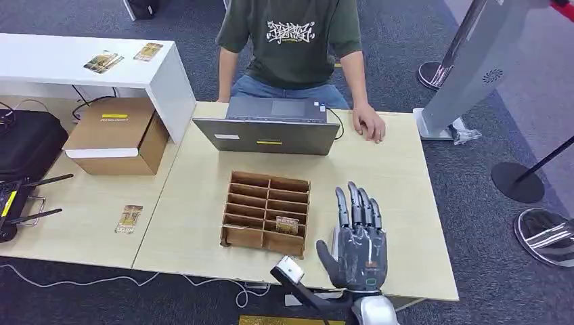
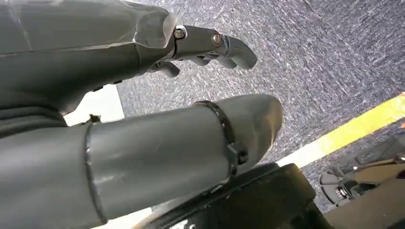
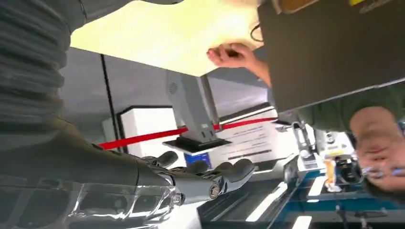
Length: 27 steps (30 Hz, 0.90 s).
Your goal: Pass the card to the sensor for recognition and then transmit it.
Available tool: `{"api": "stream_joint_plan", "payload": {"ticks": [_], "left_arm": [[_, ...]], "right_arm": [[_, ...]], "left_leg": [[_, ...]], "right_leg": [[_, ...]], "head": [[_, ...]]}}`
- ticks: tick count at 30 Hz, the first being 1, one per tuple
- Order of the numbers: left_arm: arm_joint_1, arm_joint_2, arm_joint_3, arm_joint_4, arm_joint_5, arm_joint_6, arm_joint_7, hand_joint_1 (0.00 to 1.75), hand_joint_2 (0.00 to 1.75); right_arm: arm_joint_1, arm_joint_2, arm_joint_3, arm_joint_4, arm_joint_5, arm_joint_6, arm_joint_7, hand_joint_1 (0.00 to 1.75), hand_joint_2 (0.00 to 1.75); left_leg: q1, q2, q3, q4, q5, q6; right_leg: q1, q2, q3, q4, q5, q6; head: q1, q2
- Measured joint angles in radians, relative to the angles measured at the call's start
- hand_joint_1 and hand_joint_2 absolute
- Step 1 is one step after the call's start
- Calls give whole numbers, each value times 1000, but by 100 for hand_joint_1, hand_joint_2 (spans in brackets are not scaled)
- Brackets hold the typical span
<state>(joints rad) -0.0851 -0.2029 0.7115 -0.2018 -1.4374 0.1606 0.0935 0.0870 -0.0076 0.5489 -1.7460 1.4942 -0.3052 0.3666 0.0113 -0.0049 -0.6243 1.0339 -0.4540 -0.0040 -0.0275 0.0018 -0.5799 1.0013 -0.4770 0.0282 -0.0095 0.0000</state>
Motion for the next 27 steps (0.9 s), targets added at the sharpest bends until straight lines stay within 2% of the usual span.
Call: {"api": "stream_joint_plan", "payload": {"ticks": [5,9,18,23,27], "left_arm": [[0,-2,4,0,1,0,0,0,0],[-1,-5,5,0,1,0,-3,0,0],[-9,-19,8,0,7,-11,3,0,0],[-12,-24,18,0,18,-11,2,0,0],[-20,-27,21,0,18,-15,7,0,0]], "right_arm": [[-1,-13,35,-11,0,10,6,0,175],[-8,-17,76,-12,0,84,9,0,175],[-40,-5,113,41,-2,249,-66,0,175],[-82,14,125,116,-7,254,-131,0,175],[-140,52,132,212,-13,254,-174,0,175]], "left_leg": [[0,0,0,0,0,0],[0,0,0,0,0,0],[0,0,0,0,0,0],[0,0,0,0,0,0],[0,0,0,0,0,0]], "right_leg": [[0,0,0,0,0,0],[0,0,0,0,0,0],[0,0,0,0,0,0],[0,1,0,0,0,0],[0,1,0,0,0,0]], "head": [[0,0],[0,0],[0,0],[0,0],[0,0]]}}
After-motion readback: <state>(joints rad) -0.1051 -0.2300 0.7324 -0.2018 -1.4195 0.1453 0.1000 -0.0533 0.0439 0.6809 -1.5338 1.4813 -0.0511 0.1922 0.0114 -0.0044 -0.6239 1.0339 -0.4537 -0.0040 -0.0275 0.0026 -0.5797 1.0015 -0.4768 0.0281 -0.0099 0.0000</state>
